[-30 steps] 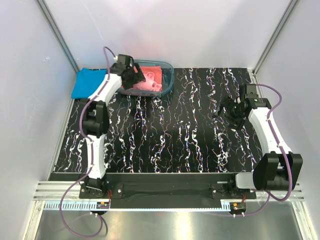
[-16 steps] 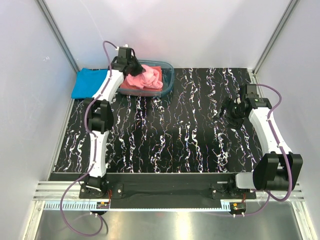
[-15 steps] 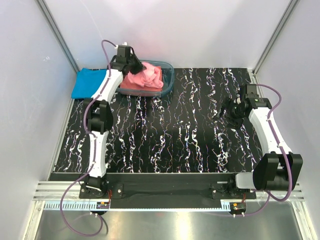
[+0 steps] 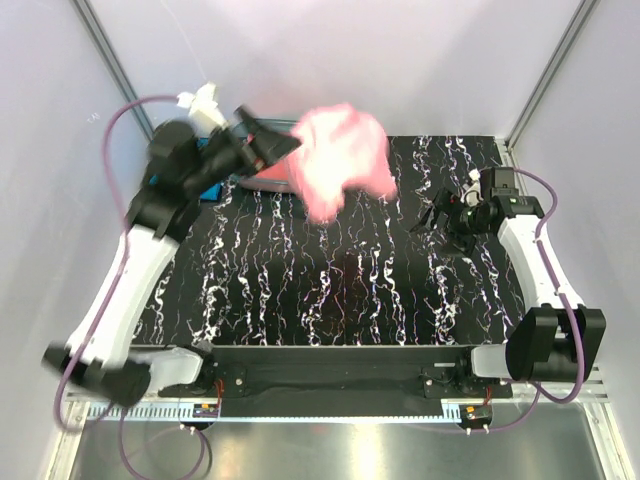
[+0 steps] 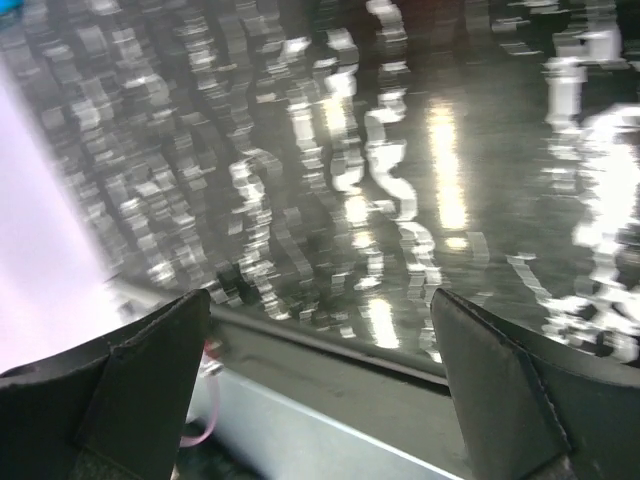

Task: Fold and stack the t-shirts
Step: Move the tshirt to the center of the board

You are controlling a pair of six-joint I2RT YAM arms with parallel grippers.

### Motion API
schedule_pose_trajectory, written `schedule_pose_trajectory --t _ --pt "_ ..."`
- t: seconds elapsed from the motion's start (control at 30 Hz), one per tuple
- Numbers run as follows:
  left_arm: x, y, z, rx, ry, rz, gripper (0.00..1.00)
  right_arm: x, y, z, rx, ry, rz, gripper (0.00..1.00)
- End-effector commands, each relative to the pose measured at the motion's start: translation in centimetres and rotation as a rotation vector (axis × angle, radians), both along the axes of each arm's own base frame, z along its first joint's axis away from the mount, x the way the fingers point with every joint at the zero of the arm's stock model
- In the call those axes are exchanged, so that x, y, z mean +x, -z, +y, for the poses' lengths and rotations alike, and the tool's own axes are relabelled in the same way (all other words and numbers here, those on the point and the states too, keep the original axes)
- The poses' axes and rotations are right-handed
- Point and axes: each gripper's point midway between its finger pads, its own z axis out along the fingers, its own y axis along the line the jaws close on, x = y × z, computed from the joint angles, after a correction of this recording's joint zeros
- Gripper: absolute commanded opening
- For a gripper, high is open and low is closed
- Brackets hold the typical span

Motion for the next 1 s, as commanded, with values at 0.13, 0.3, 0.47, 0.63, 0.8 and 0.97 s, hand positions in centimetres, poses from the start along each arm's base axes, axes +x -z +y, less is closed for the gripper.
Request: schedule_pose_trajectory --t 0.13,0.3,0.47,0.63,0.8,0.97 --pt "-9.6 20.9 10.8 0.565 -0.191 0.466 0.99 -2.0 -3.6 7.4 0.313 -0.185 -0.09 1.0" --pt "-16.6 23.9 12.7 0.526 -0.191 0.493 0.85 -5.8 1.5 9.1 0.105 -0.305 0.02 0.8" --pt "-20.1 26.0 12.8 0.441 -0.182 0.54 0.52 -9.6 6.4 10.4 -0.058 -0.373 0.155 0.57" --pt "-21.4 26.5 12.5 0.405 -0.159 0.538 0.49 -8.1 7.6 9.8 -0.182 -0.305 0.126 0.54" --pt "-21.0 25.9 11.7 0.358 -0.142 0.536 0.49 -6.2 9.6 9.6 -0.261 -0.296 0.167 0.57" --pt "-20.4 25.3 11.5 0.368 -0.135 0.528 0.5 -6.3 11.6 11.5 -0.191 -0.362 0.186 0.57"
